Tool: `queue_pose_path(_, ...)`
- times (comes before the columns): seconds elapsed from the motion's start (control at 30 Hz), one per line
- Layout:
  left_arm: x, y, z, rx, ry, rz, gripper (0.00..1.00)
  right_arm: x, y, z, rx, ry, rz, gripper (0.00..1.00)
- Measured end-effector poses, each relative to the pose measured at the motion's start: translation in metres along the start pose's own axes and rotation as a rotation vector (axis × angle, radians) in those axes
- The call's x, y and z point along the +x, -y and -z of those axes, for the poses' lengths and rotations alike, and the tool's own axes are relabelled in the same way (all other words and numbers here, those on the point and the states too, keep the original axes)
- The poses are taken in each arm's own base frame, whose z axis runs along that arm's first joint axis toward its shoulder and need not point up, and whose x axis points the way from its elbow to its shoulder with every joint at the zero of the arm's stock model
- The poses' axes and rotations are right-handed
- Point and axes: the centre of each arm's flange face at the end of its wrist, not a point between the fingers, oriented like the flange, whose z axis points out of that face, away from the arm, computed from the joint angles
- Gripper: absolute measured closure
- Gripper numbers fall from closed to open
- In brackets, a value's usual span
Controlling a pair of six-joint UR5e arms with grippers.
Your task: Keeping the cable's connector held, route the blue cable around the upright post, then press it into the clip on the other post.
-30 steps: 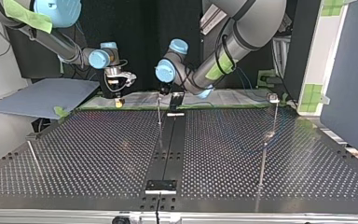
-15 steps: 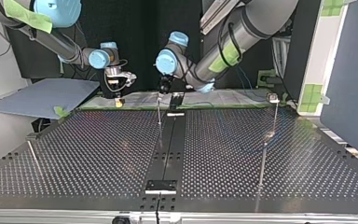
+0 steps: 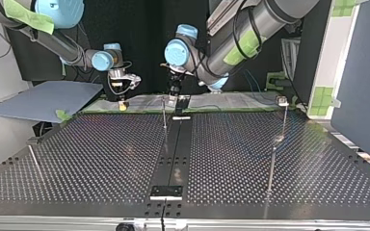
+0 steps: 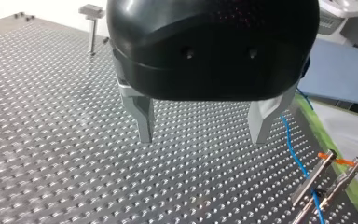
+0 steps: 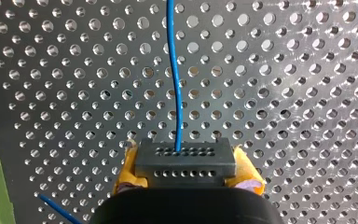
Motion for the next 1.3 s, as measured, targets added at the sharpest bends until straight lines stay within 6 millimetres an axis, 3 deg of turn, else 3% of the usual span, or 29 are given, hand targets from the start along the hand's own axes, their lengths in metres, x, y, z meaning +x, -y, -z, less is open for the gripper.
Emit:
queue_pose_path(0.63,-0.026,-0.019,0.058,-0.034,0.007,0.044,0.0,0.0,0.0,0.0,0.0,-0.003,-0.006,1.0)
queue_pose_path(1.3,-0.044,-0.043,0.133,-0.035,0.003,0.041,0.0,0.0,0.001,0.0,0.006,-0.001,-0.007,1.0)
